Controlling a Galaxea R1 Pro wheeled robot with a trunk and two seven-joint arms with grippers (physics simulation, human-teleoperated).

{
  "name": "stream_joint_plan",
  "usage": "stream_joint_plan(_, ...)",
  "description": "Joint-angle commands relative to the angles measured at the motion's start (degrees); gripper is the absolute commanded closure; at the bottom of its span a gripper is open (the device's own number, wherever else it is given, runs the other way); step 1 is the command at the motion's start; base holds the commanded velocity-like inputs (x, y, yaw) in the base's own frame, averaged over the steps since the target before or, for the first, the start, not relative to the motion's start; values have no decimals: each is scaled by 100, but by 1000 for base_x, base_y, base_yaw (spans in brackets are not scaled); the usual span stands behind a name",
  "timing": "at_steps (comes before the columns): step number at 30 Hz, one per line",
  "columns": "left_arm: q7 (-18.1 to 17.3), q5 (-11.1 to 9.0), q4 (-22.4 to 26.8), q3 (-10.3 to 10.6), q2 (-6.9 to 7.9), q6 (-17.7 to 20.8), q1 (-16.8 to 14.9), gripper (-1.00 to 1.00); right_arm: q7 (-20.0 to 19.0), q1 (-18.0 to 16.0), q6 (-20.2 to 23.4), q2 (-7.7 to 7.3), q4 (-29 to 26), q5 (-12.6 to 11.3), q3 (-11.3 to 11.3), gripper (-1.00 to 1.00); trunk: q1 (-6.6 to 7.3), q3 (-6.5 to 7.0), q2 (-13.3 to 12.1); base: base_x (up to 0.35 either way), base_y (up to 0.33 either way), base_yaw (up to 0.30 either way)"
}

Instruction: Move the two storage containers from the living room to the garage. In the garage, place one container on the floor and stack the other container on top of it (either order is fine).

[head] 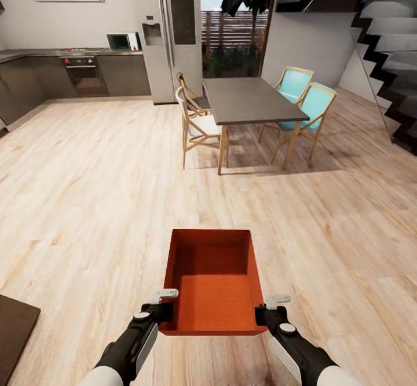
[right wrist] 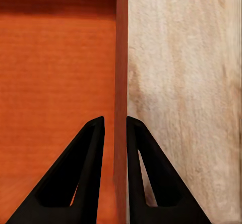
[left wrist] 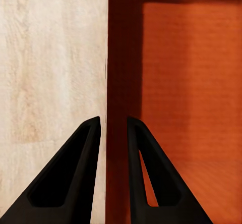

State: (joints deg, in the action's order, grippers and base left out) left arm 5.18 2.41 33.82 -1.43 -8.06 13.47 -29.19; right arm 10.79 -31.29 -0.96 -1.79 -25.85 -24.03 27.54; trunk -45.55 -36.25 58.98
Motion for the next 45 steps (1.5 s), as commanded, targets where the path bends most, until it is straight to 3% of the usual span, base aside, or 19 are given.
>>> stream_joint_plan(1, -95, -30, 15, 47, 6, 33, 1, 100, 10, -9, -10, -183, -8, -83, 49, 100, 0, -8, 4, 0, 0, -277)
stream_joint_plan(20, -96, -29, 11, 47, 6, 33, 1, 100, 10, -9, -8, -195, -8, -84, 49, 100, 0, -72, 4, 0, 0, -274)
stream_joint_plan(29, -96, -30, 11, 47, 6, 33, 1, 100, 10, -9, 2, -188, -8, -83, 49, 100, 0, -78, 4, 0, 0, -55)
stream_joint_plan(45, -96, -28, 11, 47, 6, 33, 1, 100, 10, -9, -1, -196, -17, -83, 49, 100, 0, -118, 4, 0, 0, -250)
